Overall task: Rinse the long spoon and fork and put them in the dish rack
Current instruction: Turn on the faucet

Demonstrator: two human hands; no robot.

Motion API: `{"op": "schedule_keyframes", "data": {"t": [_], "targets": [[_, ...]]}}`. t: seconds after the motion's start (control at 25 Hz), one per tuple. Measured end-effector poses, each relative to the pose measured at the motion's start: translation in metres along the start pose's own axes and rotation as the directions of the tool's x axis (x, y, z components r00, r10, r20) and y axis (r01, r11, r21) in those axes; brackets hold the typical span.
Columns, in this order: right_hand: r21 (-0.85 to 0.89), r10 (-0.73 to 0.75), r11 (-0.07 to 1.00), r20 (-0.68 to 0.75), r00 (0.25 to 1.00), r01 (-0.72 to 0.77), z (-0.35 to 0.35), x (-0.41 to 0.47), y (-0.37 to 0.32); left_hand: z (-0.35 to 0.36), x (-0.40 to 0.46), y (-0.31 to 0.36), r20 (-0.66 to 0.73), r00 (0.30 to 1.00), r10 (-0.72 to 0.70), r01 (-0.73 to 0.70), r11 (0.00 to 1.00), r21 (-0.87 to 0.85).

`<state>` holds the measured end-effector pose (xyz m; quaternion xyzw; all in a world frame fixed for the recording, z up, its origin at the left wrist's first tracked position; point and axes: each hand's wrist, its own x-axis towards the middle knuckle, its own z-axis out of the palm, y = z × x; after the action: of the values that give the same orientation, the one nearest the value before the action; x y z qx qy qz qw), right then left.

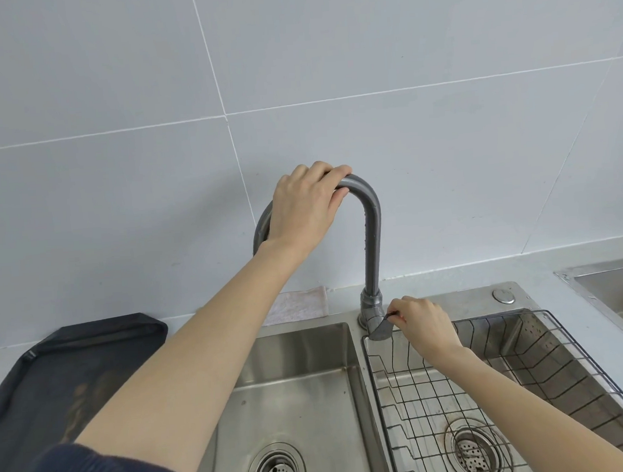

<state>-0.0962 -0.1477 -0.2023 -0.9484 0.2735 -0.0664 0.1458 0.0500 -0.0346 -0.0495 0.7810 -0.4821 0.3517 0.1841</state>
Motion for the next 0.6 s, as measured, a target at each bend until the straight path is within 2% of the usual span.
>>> {"op": "schedule_keyframes", "data": {"t": [0.2,0.4,0.52,0.6], "targets": [[-0.001,-0.008,1.000,-0.009,1.000,0.008,0.001,-0.002,0.000,0.002,-0.001,-0.001,-0.045,0.999,0.026,-0.025,0.999,0.041],[0.024,-0.003,1.000,-0.009,1.000,0.003,0.000,-0.003,0.001,0.003,-0.002,0.001,-0.034,0.999,0.012,-0.010,0.998,0.057],[0.033,0.004,0.999,-0.010,1.000,-0.004,-0.002,-0.004,0.000,-0.001,-0.002,0.004,0.010,1.000,-0.020,0.020,0.999,0.034],[0.025,-0.001,1.000,-0.007,1.000,0.002,-0.003,-0.007,-0.002,-0.009,-0.001,0.008,0.107,0.993,-0.051,0.050,0.999,0.010]]}}
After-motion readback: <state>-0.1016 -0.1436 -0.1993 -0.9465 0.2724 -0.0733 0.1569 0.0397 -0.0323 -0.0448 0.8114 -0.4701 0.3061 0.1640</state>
